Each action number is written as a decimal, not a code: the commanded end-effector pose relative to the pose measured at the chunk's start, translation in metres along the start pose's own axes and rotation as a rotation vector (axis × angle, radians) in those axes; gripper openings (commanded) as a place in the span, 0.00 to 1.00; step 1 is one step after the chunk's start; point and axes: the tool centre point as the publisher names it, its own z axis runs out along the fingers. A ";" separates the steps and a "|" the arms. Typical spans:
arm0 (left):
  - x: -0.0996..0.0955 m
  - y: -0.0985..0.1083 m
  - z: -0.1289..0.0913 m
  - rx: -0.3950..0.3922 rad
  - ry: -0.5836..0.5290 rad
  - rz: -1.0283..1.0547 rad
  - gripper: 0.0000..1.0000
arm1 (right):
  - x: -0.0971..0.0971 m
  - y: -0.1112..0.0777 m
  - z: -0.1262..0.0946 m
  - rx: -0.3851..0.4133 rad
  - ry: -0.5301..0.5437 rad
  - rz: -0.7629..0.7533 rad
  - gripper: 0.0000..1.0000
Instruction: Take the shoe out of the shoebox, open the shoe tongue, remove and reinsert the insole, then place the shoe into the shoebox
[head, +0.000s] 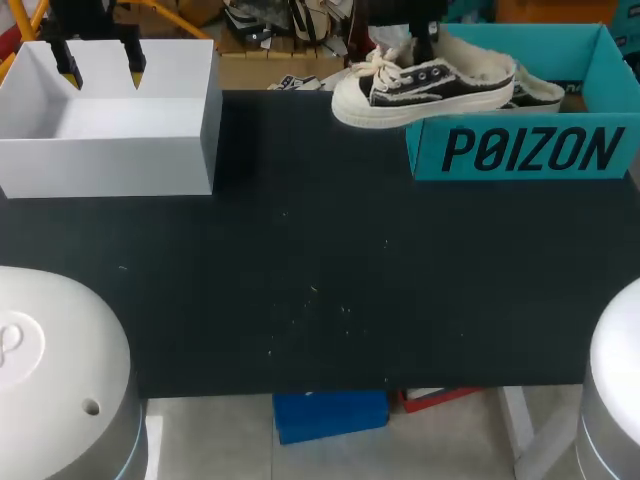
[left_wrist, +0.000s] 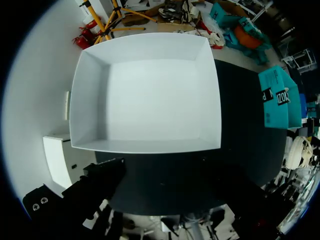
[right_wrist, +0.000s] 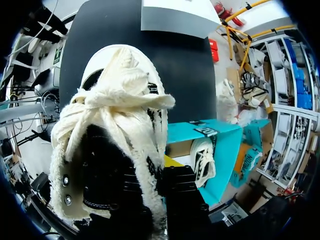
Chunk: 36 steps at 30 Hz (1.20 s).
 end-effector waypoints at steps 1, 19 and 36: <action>0.000 0.000 -0.001 -0.002 -0.003 -0.002 1.00 | 0.030 0.037 0.002 0.001 -0.074 0.014 0.00; 0.000 0.000 -0.001 -0.002 -0.003 -0.002 1.00 | 0.102 0.158 0.078 0.009 -0.052 0.018 0.00; 0.000 0.000 -0.001 -0.002 -0.003 -0.002 1.00 | 0.144 0.194 0.144 -0.104 -0.031 -0.041 0.00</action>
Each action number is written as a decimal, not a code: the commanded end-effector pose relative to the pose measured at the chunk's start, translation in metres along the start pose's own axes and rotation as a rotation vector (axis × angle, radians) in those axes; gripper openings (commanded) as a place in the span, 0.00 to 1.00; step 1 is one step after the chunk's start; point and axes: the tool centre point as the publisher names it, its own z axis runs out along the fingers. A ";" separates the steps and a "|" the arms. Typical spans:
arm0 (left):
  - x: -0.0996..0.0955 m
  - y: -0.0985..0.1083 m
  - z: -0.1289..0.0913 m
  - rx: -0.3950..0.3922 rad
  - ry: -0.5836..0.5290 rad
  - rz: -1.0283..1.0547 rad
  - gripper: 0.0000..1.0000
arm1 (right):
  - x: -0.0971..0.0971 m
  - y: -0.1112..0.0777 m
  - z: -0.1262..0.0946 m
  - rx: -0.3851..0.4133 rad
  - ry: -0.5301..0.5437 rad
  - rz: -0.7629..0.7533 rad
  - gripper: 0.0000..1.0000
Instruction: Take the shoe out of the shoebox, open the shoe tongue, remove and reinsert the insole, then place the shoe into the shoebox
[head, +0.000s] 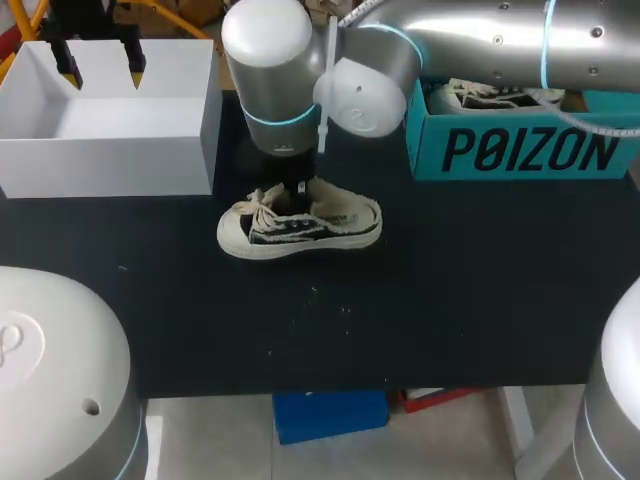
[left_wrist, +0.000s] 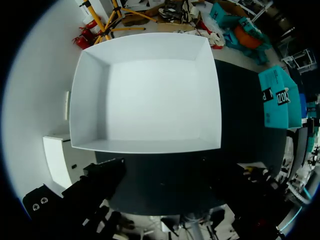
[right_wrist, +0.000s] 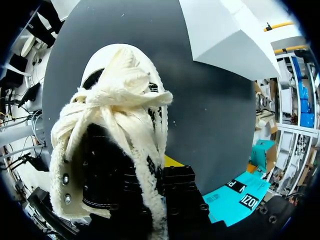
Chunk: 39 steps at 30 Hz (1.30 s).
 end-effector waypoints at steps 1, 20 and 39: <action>0.001 0.000 -0.001 -0.002 -0.003 -0.002 1.00 | 0.003 0.002 0.012 -0.022 0.011 -0.013 0.00; 0.001 0.000 -0.001 -0.002 -0.003 -0.002 1.00 | 0.008 0.005 0.043 -0.070 0.068 -0.030 0.00; 0.001 0.000 -0.001 -0.002 -0.003 -0.002 1.00 | 0.001 -0.003 -0.040 -0.039 0.127 -0.060 1.00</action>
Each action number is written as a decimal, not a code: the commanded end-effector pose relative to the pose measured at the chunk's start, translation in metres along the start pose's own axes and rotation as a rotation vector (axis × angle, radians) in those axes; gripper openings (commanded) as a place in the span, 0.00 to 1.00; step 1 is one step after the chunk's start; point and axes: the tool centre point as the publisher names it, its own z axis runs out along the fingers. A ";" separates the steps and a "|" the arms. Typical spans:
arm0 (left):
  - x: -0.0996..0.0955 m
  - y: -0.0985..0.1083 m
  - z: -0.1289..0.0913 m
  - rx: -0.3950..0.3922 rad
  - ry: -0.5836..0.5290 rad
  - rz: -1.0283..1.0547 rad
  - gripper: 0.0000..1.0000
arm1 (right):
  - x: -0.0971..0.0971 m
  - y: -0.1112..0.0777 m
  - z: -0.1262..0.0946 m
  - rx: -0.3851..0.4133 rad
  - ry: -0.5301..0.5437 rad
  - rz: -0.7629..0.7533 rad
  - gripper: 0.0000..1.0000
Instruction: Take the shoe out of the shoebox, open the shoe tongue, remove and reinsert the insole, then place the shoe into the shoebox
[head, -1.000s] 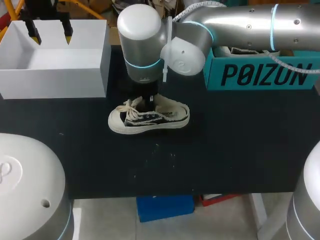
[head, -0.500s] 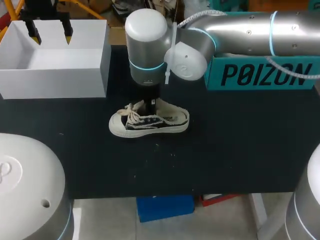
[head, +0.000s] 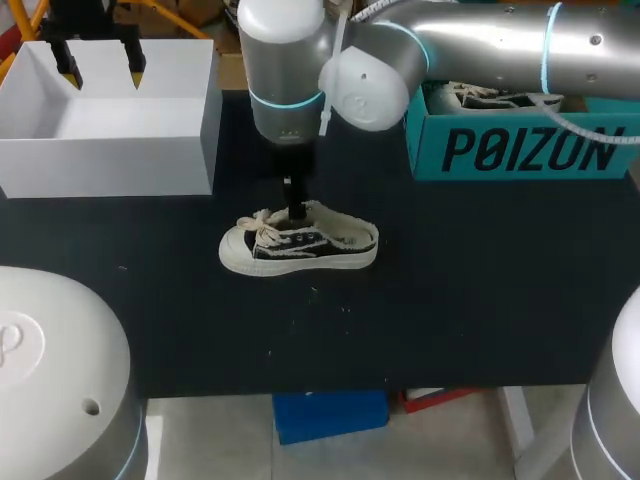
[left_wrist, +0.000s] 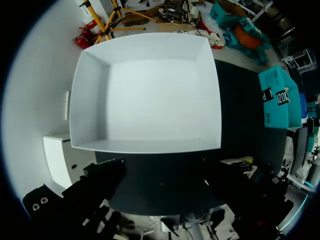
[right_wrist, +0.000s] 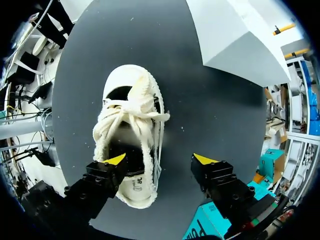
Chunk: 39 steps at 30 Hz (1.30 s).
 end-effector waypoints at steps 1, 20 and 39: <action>0.001 0.000 -0.001 -0.002 -0.003 -0.002 1.00 | 0.004 -0.004 -0.039 -0.008 0.021 -0.019 1.00; 0.001 0.000 -0.001 -0.002 -0.003 -0.002 1.00 | 0.032 -0.016 -0.090 -0.345 0.003 -0.042 1.00; 0.001 0.000 -0.001 -0.002 -0.003 -0.002 1.00 | 0.033 -0.016 -0.087 -0.374 -0.002 -0.026 1.00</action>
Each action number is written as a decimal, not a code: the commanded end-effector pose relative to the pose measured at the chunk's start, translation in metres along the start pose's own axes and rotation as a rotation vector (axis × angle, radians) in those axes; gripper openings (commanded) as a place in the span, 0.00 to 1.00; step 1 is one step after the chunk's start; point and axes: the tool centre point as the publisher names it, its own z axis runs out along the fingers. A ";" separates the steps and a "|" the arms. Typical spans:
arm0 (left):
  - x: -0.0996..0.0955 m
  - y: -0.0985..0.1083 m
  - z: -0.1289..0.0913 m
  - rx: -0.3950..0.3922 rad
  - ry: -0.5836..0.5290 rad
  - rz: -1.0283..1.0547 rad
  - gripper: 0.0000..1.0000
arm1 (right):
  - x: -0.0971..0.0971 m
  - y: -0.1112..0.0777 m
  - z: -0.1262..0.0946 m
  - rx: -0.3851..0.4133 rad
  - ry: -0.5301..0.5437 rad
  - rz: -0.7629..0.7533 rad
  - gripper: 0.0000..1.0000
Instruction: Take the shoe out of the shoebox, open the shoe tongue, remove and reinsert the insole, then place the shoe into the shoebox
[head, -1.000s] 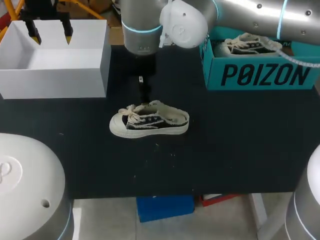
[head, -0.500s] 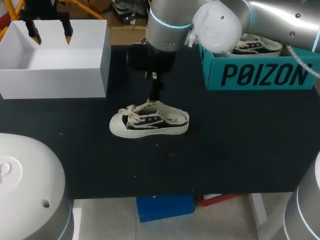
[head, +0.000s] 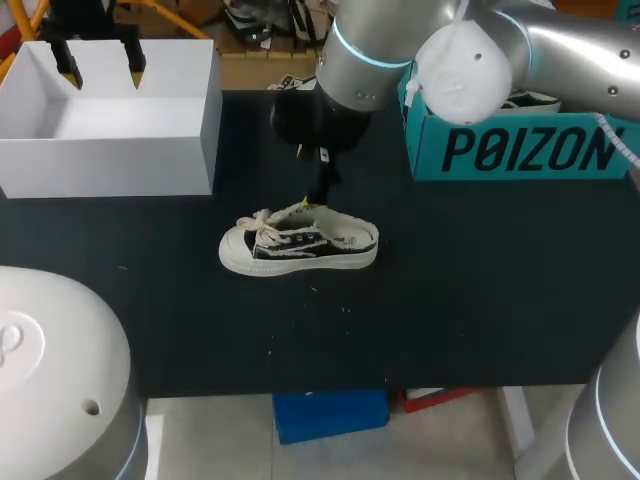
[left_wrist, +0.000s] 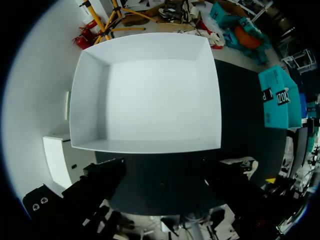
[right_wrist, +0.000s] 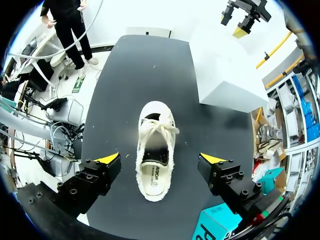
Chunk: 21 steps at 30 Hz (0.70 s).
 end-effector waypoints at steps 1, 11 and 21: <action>0.001 0.000 -0.001 -0.002 -0.003 -0.002 1.00 | 0.001 -0.003 0.004 -0.037 0.013 0.005 1.00; 0.001 0.000 -0.001 -0.002 -0.003 -0.002 1.00 | 0.004 -0.031 0.005 -0.123 0.015 0.003 1.00; 0.001 0.000 -0.001 -0.002 -0.003 -0.002 1.00 | 0.011 -0.053 0.020 -0.185 -0.006 0.022 1.00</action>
